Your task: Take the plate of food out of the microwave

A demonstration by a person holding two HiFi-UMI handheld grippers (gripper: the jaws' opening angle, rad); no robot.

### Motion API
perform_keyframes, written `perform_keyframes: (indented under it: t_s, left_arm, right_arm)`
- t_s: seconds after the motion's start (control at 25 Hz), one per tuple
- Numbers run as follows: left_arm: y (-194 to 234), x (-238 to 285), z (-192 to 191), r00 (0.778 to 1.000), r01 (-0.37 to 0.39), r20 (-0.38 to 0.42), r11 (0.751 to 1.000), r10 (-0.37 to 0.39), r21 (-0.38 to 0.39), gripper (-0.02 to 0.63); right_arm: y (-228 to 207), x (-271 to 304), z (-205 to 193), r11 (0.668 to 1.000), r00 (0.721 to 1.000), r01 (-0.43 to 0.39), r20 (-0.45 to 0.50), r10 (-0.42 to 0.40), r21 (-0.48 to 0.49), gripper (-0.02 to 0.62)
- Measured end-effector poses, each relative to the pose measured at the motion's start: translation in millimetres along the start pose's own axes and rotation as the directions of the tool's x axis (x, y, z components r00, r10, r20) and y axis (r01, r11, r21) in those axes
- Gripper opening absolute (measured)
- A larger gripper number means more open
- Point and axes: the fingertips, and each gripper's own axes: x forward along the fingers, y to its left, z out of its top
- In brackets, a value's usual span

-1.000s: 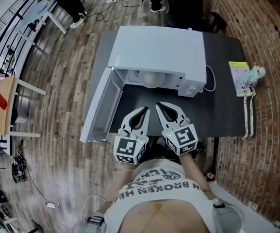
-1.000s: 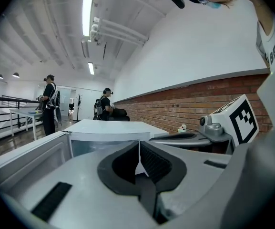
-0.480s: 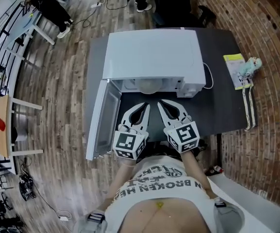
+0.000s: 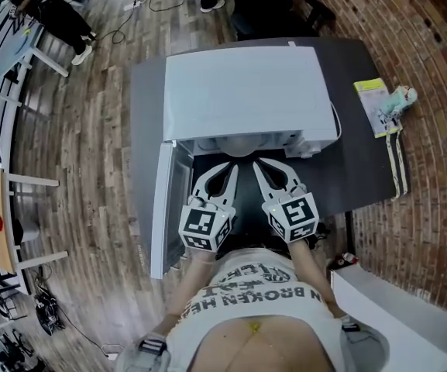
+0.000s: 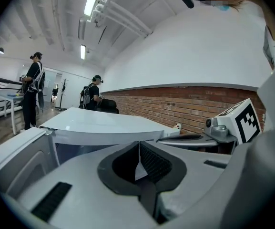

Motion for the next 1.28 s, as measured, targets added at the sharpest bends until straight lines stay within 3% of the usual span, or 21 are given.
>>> perform_keyframes:
  t_s: [0.4, 0.6, 0.88, 1.28]
  left_arm:
    - [36, 23, -15, 0.995, 0.09, -0.035, 0.995, -0.091, -0.041, 0.015]
    - [46, 36, -29, 0.993, 0.093, -0.072, 0.993, -0.098, -0.067, 0.015]
    - [56, 45, -42, 0.994, 0.019, -0.109, 0.995, -0.029, -0.099, 0.015]
    - [63, 50, -50, 0.992, -0.069, -0.111, 0.988, 0.054, -0.139, 0.015]
  right_arm:
    - [0, 50, -15, 0.998, 0.996, 0.059, -0.074, -0.059, 0.002, 0.009]
    - [-6, 65, -31, 0.997, 0.993, 0.072, -0.099, -0.069, 0.026, 0.009]
    - [-19, 70, -45, 0.999, 0.985, 0.029, -0.167, -0.035, -0.038, 0.009]
    - [-41, 71, -60, 0.999, 0.983, -0.008, -0.184, 0.013, 0.032, 0.009]
